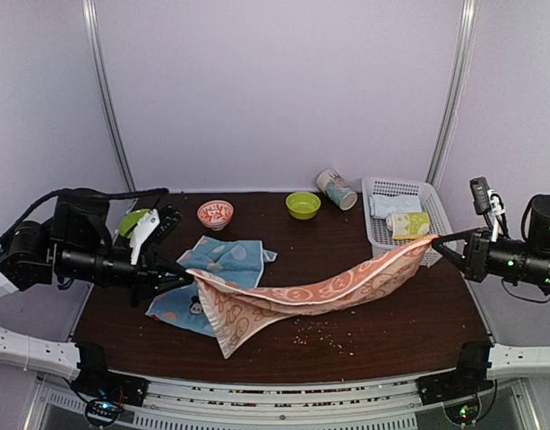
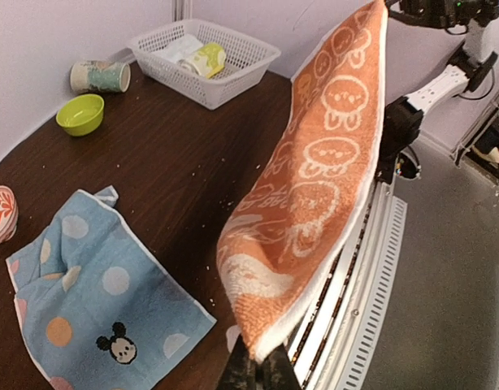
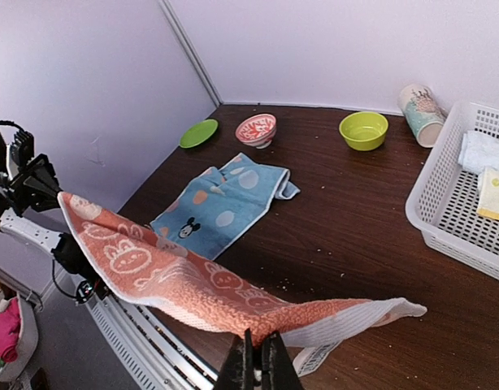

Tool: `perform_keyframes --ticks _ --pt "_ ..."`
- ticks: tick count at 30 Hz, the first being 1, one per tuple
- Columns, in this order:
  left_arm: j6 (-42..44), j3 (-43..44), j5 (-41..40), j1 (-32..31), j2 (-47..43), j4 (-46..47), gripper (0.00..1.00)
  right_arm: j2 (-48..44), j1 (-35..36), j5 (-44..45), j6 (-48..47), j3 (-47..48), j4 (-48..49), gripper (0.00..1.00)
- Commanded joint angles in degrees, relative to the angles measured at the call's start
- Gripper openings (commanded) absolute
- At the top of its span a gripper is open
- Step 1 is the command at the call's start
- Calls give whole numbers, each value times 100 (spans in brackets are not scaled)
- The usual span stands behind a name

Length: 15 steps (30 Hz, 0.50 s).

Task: Roll the towels
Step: Flatten out the towel at the center of the board.

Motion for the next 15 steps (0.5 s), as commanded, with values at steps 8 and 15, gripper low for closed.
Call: perform_keyframes --ticks 8,15 --pt "208 -273 588 21 -994 413 0 -77 -25 -704 -263 372 -347 0" --pt "696 -483 765 500 366 1499 0 1103 -1155 -1150 -178 -317 1100 0"
